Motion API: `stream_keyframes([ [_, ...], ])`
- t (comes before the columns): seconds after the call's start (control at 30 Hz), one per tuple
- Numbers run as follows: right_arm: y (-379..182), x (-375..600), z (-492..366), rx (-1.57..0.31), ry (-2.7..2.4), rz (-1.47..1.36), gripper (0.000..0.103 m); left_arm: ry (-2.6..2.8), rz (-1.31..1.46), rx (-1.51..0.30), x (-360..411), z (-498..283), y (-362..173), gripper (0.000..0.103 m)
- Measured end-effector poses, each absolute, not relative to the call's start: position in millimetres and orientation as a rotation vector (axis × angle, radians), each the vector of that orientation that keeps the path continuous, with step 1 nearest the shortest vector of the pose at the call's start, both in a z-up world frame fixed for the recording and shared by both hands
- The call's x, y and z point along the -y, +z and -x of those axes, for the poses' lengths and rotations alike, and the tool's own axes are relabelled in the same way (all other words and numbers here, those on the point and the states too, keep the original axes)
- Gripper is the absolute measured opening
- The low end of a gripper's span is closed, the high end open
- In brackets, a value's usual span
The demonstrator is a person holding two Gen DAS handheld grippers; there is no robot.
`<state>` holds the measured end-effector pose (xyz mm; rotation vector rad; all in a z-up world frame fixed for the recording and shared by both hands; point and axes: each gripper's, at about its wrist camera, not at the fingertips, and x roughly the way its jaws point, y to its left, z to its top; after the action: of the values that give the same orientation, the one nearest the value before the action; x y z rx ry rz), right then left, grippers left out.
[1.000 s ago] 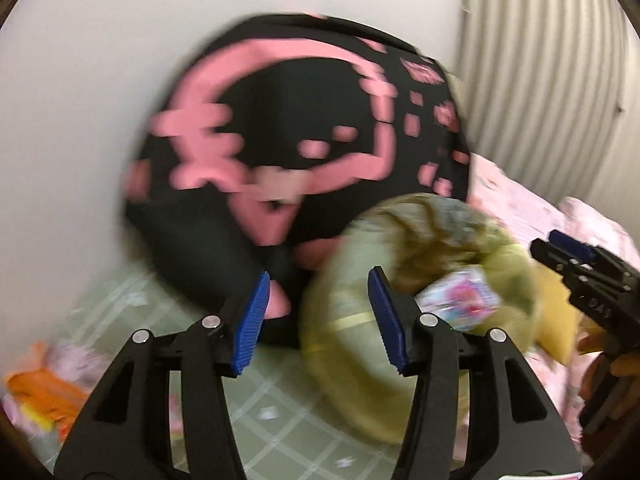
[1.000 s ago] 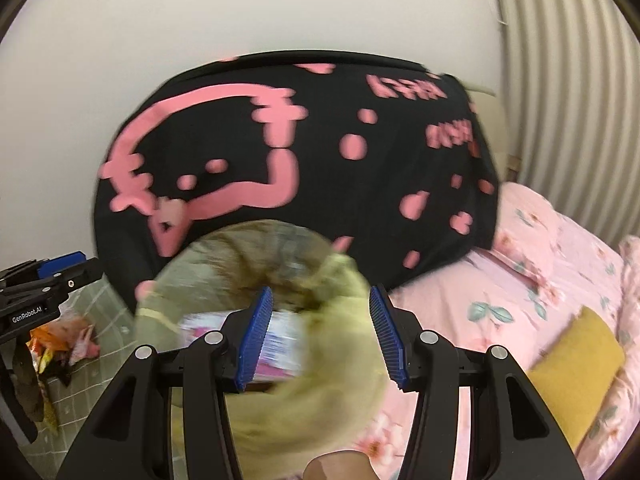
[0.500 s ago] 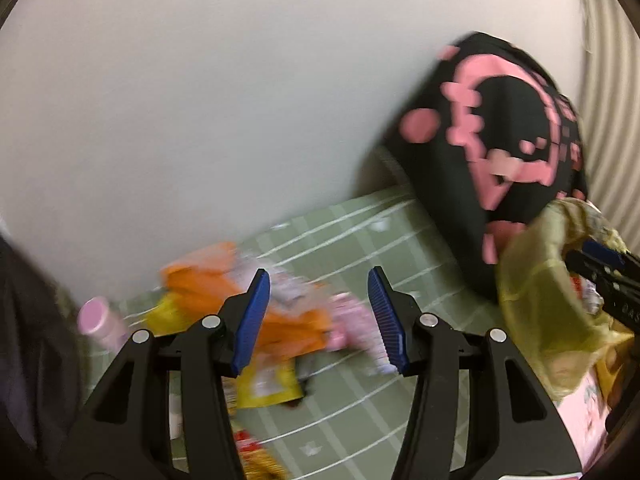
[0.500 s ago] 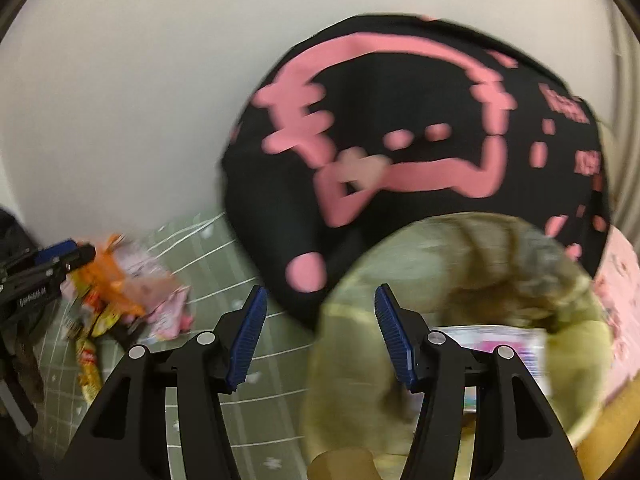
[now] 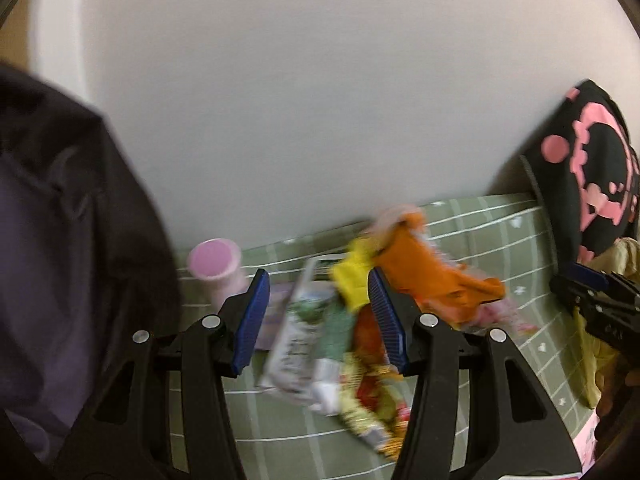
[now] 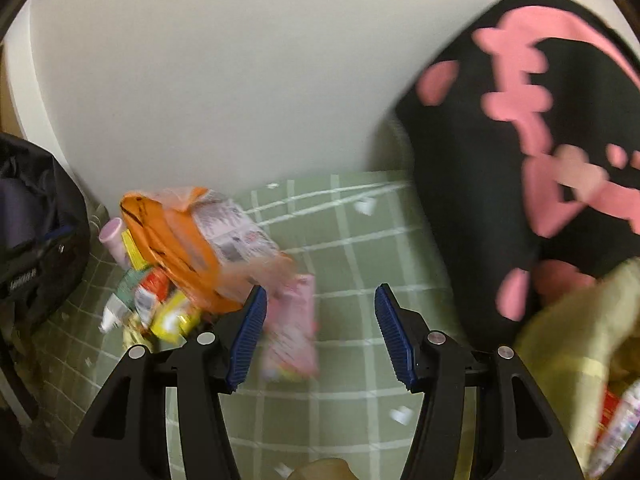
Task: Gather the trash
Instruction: 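Grasp the orange snack bag with the right gripper while the left gripper returns to the pile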
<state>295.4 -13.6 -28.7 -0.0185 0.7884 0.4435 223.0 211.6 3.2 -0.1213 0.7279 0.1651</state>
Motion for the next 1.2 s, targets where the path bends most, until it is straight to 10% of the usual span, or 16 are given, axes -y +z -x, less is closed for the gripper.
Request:
stream_keyframes([
  [0.9, -94.3, -75.3, -356.6, -1.040, 0.518, 0.009, 0.061, 0.243, 0.281, -0.743, -280.0, -228.5, -14.0, 0.049],
  [1.1, -79.3, -70.0, -354.4, -0.995, 0.550, 0.067, 0.023, 0.244, 0.312, -0.756, -283.4, -229.5, -19.9, 0.049],
  [1.2, -66.2, -62.3, -352.0, -0.952, 0.544, 0.057, 0.020, 0.242, 0.330, -0.762, -286.4, -227.7, -22.1, 0.049],
])
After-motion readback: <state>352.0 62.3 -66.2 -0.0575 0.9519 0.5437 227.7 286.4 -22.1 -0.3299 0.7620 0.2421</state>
